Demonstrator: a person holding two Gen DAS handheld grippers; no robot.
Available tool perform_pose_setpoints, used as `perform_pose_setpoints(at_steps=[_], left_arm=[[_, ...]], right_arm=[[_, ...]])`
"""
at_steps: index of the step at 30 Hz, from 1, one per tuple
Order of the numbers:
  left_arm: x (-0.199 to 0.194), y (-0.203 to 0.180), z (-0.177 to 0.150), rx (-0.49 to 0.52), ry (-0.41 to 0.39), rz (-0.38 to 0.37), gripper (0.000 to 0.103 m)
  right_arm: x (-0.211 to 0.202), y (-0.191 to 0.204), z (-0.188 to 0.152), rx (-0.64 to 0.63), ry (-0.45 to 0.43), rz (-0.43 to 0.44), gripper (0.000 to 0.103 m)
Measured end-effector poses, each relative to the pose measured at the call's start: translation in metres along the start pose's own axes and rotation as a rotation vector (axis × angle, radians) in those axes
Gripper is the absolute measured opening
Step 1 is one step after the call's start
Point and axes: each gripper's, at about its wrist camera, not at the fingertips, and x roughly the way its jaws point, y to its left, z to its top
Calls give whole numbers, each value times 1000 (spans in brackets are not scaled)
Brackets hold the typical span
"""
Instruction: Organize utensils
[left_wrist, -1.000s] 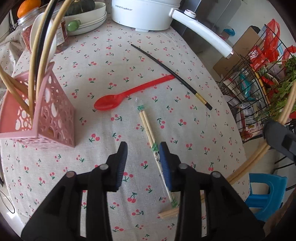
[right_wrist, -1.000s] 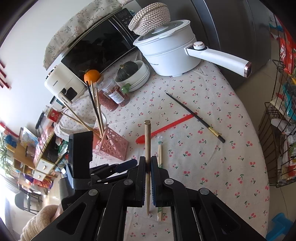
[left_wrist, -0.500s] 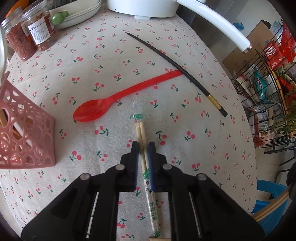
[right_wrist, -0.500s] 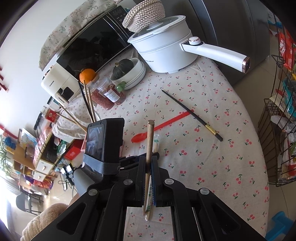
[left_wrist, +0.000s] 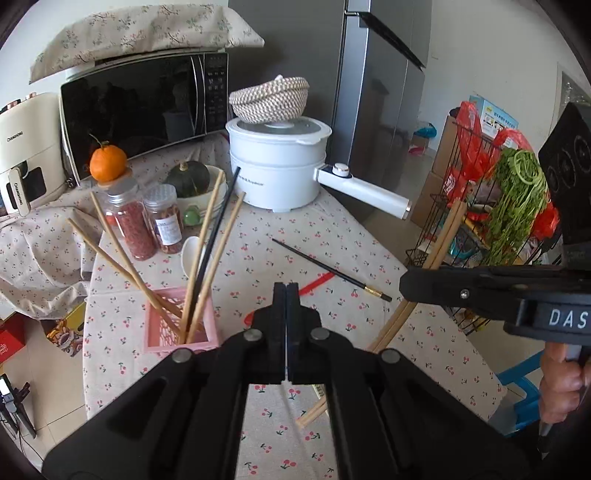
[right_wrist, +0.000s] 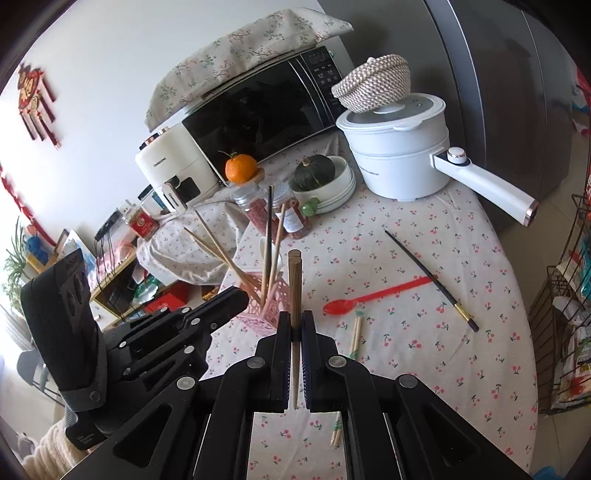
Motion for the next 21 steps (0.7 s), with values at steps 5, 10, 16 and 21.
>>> perform_pose_setpoints(at_steps=[5, 10, 16, 21], left_arm=[[9, 22, -9, -110, 90, -79, 1], [49, 15, -34, -123, 248, -90, 32], [105, -4, -51, -112, 371, -44, 37], [161, -18, -57, -139, 463, 11, 31]], right_arm=[[-7, 10, 8, -29, -13, 19, 5], [-7, -15, 5, -2, 29, -15, 5], [-29, -48, 1, 43, -5, -93, 5], [-30, -57, -2, 23, -9, -164, 5]])
